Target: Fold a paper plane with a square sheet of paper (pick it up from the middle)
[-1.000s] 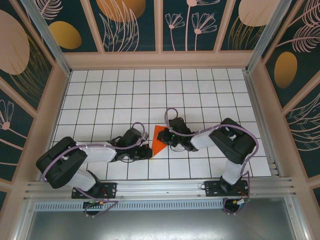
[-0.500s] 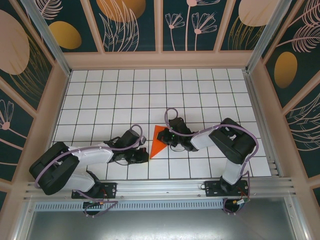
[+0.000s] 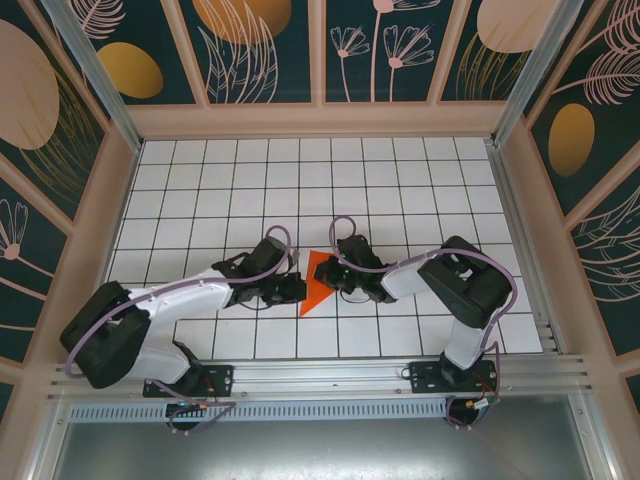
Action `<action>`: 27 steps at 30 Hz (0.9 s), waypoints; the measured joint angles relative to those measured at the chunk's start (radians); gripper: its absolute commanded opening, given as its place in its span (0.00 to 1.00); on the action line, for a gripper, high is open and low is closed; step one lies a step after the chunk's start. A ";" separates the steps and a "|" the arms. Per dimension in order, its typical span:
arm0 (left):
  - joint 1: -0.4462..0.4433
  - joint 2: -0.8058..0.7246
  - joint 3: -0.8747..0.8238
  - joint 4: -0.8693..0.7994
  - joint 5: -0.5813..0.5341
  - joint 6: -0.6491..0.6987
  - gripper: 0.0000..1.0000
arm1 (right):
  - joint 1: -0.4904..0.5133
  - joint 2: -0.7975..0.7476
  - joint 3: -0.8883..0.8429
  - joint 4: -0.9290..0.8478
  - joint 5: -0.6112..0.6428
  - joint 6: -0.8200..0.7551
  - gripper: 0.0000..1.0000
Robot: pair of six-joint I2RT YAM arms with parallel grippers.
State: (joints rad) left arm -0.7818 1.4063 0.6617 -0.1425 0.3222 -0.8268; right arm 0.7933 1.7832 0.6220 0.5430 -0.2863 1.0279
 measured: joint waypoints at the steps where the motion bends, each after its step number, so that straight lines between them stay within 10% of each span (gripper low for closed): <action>1: 0.000 0.019 0.004 0.014 -0.003 -0.004 0.11 | 0.000 0.000 0.000 0.000 0.000 0.000 0.07; 27: 0.004 0.225 -0.010 0.217 0.056 -0.004 0.14 | 0.000 0.004 0.000 0.004 -0.003 0.000 0.07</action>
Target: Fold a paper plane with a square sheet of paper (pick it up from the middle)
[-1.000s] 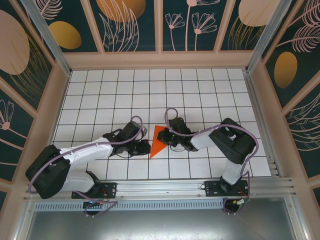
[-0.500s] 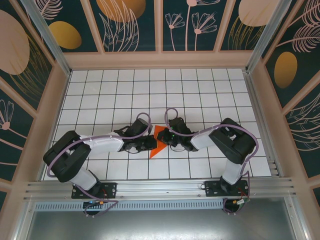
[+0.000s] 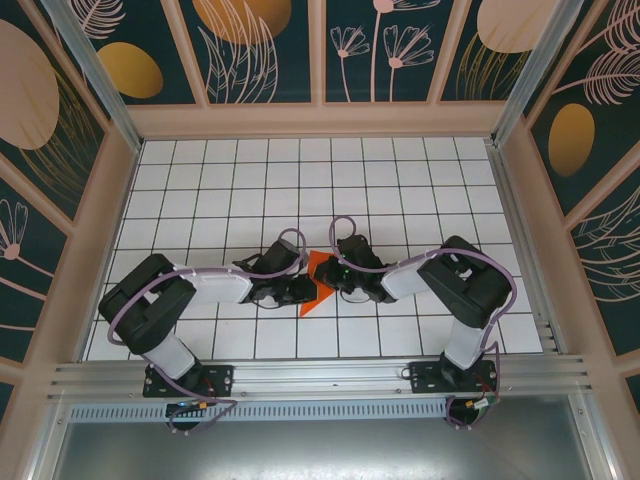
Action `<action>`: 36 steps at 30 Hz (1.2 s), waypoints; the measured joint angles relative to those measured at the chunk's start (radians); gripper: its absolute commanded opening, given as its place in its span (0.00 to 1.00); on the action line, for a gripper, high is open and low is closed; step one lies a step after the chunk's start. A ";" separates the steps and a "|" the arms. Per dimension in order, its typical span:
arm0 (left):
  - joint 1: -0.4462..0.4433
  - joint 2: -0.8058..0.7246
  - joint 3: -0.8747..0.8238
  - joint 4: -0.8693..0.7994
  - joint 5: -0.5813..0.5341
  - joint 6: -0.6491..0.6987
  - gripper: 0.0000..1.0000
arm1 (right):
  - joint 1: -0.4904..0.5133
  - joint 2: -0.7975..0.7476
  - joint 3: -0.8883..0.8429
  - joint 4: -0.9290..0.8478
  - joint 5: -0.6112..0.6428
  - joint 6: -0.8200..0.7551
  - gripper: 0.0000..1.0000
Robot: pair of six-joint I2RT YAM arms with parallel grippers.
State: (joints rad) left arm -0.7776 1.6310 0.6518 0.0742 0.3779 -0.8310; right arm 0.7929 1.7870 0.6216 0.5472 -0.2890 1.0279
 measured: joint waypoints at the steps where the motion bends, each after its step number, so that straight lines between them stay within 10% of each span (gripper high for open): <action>1: 0.000 0.001 0.000 -0.001 0.000 0.006 0.14 | 0.000 0.000 0.000 0.000 0.000 0.000 0.07; 36: -0.001 -0.212 -0.150 -0.180 0.063 0.088 0.09 | 0.000 0.006 0.014 -0.012 -0.001 0.000 0.07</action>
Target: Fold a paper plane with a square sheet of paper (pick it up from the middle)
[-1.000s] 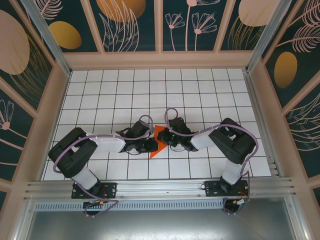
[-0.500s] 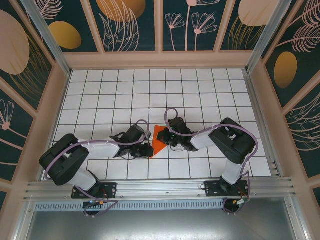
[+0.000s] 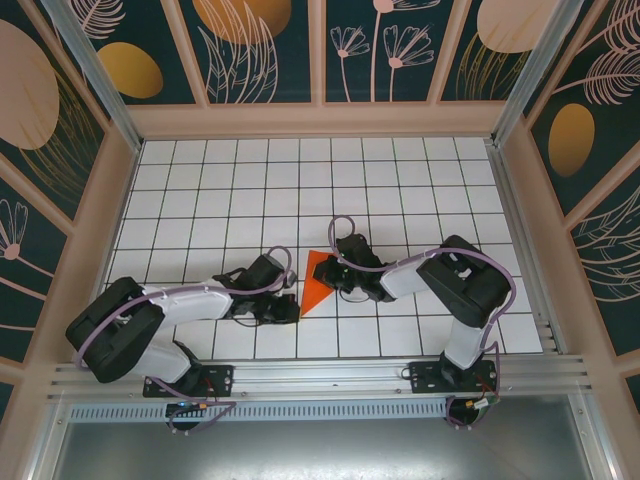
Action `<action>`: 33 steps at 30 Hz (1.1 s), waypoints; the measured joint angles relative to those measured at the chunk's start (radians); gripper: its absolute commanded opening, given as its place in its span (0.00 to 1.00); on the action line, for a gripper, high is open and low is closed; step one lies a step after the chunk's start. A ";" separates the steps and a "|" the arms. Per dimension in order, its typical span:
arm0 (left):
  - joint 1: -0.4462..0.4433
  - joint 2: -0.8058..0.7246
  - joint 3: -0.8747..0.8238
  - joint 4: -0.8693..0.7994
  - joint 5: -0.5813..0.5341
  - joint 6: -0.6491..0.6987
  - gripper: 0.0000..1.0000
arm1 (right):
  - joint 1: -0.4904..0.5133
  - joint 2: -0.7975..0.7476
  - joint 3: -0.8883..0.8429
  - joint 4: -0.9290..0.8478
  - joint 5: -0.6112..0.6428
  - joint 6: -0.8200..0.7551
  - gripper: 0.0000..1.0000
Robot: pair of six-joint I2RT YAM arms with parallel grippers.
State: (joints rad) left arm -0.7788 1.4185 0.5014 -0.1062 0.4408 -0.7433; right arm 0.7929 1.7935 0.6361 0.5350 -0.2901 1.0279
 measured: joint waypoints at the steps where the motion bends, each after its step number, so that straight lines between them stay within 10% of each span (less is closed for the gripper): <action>1: -0.001 -0.010 0.002 -0.026 -0.004 0.000 0.09 | 0.000 0.001 0.001 0.000 0.000 0.000 0.07; 11: -0.006 -0.120 0.073 -0.087 -0.114 -0.051 0.11 | 0.000 0.001 0.001 0.008 0.000 0.003 0.08; 33: -0.006 0.151 0.084 0.214 -0.118 -0.114 0.00 | -0.002 -0.009 0.053 -0.099 0.002 -0.024 0.11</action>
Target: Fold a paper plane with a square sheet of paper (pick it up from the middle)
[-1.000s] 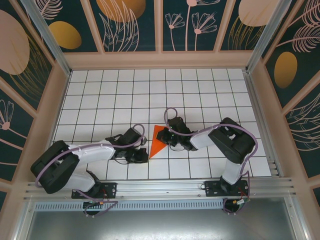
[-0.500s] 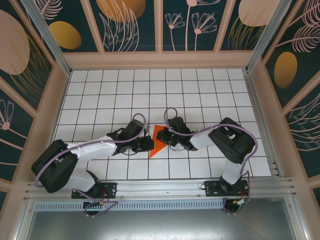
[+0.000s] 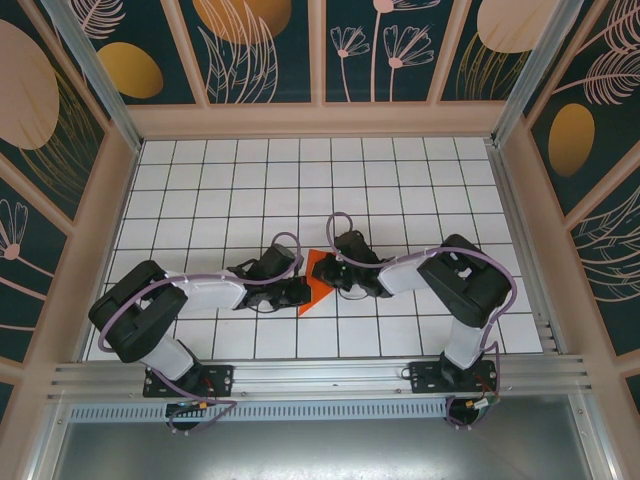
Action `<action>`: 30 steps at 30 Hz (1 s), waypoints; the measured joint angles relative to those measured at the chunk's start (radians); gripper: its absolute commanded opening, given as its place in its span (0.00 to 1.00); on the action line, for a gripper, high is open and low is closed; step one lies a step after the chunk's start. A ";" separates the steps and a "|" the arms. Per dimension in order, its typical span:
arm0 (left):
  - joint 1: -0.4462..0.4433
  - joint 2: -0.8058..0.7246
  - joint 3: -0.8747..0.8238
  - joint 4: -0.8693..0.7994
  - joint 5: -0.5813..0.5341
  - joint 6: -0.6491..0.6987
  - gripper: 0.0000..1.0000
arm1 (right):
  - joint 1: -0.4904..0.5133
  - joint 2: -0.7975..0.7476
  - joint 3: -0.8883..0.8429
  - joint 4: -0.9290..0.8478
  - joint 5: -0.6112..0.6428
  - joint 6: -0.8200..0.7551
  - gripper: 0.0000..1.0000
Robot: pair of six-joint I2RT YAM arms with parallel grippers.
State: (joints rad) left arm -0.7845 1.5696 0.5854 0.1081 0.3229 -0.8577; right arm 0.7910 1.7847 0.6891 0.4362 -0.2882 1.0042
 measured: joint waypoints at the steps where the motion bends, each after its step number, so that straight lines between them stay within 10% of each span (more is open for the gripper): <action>1: 0.000 0.000 -0.003 0.005 0.000 0.000 0.00 | -0.002 -0.004 0.003 -0.015 0.003 -0.006 0.11; 20: -0.001 0.000 -0.011 0.022 -0.010 0.000 0.00 | 0.036 -0.020 -0.010 -0.032 0.035 -0.021 0.08; 30: -0.001 0.003 -0.023 0.065 -0.034 0.008 0.00 | -0.098 0.010 -0.023 0.055 -0.050 -0.013 0.09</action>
State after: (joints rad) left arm -0.7856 1.5726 0.5625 0.1730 0.2893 -0.8494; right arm 0.6933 1.7947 0.6662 0.4911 -0.3382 0.9913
